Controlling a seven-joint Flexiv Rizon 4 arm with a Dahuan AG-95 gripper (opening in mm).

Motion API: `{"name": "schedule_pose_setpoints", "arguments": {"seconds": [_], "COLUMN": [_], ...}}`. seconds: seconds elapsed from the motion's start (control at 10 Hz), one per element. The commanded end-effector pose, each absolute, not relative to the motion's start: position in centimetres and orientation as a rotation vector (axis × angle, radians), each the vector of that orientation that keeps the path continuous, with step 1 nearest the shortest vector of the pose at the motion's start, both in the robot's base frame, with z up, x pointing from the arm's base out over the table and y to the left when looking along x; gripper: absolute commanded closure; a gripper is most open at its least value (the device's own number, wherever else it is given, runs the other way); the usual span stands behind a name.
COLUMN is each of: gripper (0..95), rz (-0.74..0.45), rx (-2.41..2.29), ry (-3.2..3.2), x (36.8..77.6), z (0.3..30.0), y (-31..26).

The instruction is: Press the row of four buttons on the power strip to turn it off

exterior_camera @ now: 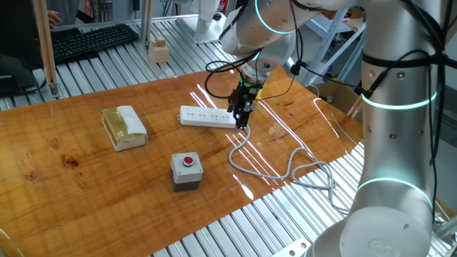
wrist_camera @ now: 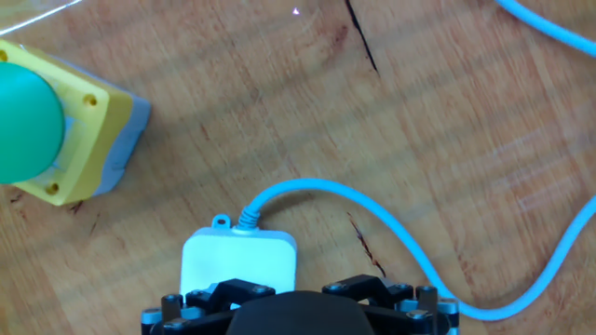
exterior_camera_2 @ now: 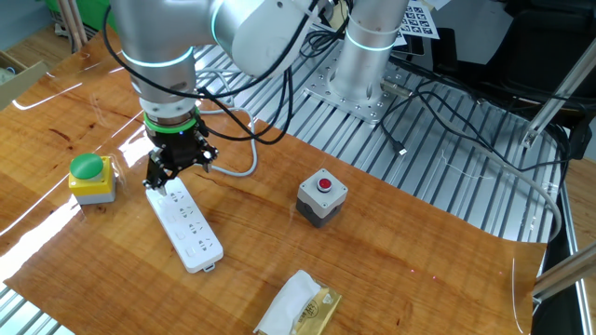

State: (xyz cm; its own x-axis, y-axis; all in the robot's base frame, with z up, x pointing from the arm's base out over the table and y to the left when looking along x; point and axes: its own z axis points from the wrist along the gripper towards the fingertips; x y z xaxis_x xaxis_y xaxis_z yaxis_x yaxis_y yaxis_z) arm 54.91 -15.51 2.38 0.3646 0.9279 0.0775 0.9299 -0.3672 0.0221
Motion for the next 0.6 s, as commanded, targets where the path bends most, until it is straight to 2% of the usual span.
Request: {"name": "schedule_pose_setpoints", "arguments": {"seconds": [0.1,0.6], "gripper": [19.0,19.0], "rz": [-0.112,-0.109], "rx": [-2.580,-2.601], "ry": [-1.751,-1.734], "x": [55.09,55.50], "z": [2.34,2.28], "y": [-15.55,-15.57]}}
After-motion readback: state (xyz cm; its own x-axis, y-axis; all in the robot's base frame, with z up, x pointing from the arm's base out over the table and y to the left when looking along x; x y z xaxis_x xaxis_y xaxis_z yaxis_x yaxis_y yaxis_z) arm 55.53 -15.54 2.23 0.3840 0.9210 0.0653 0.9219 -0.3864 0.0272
